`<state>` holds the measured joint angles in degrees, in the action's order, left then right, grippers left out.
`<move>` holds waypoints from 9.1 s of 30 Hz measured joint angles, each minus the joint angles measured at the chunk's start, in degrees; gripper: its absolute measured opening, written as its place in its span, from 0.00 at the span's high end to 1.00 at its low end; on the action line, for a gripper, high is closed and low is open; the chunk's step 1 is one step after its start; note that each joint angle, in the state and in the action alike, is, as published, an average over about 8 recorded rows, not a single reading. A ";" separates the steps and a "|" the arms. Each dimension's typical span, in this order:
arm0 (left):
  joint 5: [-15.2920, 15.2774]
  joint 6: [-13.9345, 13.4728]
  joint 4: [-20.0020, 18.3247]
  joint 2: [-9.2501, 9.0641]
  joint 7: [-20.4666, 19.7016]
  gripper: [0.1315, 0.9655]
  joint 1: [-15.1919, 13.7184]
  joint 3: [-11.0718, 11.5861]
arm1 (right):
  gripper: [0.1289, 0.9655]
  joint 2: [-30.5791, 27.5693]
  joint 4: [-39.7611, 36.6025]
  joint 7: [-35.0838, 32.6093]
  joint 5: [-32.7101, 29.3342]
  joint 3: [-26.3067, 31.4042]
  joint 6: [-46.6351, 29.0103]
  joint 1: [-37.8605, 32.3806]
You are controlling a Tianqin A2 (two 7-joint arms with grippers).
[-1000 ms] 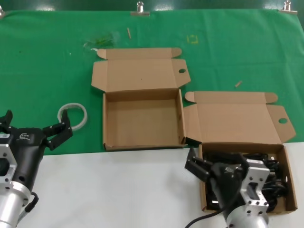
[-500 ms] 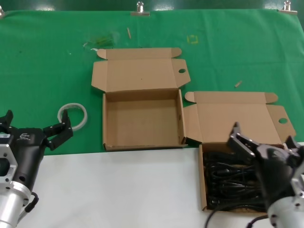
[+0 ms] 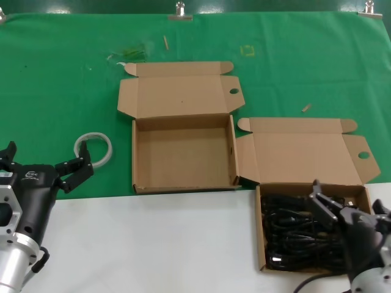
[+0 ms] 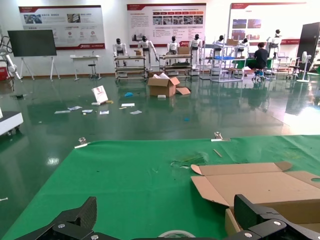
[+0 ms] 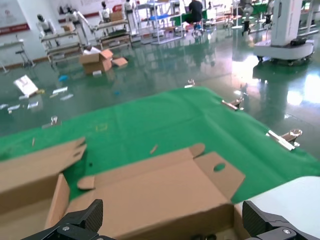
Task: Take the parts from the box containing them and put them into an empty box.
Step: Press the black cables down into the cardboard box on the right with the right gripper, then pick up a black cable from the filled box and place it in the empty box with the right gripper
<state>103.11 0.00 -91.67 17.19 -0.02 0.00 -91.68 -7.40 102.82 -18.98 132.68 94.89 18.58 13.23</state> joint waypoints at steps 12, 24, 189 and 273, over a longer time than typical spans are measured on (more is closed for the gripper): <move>0.00 0.00 0.00 0.00 0.00 0.00 0.00 0.00 | 0.00 0.00 -8.95 1.51 0.64 2.83 -1.80 -5.96; 0.00 0.00 0.00 0.00 0.00 0.00 0.00 0.00 | 0.00 0.00 -9.27 5.44 1.25 2.73 -1.55 -4.33; 0.00 0.00 0.00 0.00 0.00 0.00 0.00 0.00 | 0.97 0.00 7.64 4.42 -0.94 1.96 2.77 -0.10; 0.01 0.00 0.00 0.00 0.01 0.00 0.00 0.00 | 0.98 -0.10 -56.12 12.06 0.78 14.40 -34.47 -53.25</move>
<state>103.12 0.00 -91.67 17.19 -0.02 0.00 -91.68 -7.50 46.70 -6.91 133.46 109.29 -15.89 -40.03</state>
